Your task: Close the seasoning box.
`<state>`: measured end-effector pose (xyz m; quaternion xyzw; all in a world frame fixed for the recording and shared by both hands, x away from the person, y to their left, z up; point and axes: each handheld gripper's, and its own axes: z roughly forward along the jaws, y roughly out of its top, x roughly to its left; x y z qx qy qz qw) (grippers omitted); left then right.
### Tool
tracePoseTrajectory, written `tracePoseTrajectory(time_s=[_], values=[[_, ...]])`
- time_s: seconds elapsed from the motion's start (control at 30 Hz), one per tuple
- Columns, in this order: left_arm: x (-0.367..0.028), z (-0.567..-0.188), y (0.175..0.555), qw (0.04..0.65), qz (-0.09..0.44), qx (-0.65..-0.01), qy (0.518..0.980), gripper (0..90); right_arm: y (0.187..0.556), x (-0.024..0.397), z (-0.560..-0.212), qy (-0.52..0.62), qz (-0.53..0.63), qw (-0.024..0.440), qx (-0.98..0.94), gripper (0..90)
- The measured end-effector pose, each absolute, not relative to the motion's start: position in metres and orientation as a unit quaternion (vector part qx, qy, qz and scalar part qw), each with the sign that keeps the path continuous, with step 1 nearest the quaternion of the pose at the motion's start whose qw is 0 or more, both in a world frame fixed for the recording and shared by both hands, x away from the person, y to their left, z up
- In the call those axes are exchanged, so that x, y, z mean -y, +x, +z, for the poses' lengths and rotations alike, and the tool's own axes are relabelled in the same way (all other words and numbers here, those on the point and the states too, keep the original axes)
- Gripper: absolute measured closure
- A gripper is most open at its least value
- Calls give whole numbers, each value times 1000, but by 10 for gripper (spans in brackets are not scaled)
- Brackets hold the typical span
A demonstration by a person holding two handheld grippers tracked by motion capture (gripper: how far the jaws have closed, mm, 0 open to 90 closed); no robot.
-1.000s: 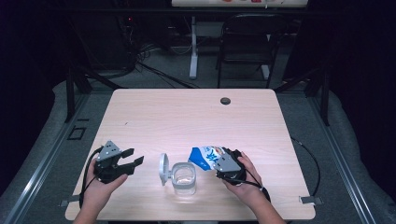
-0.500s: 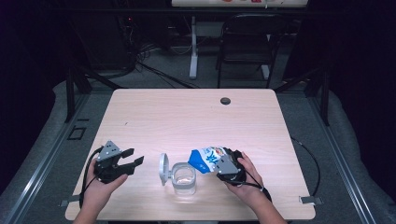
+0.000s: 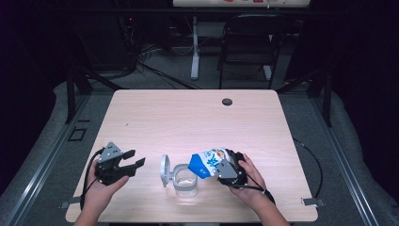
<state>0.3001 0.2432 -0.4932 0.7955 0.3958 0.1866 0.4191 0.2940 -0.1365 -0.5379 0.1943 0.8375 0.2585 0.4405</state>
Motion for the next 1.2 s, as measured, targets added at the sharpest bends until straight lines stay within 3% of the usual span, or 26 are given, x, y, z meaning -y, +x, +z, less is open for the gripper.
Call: tracePoseTrajectory(time_s=[1.2], values=[[-244, -494, 301, 421, 186, -396, 795, 479, 289, 132, -539, 143, 218, 493, -830, 434]])
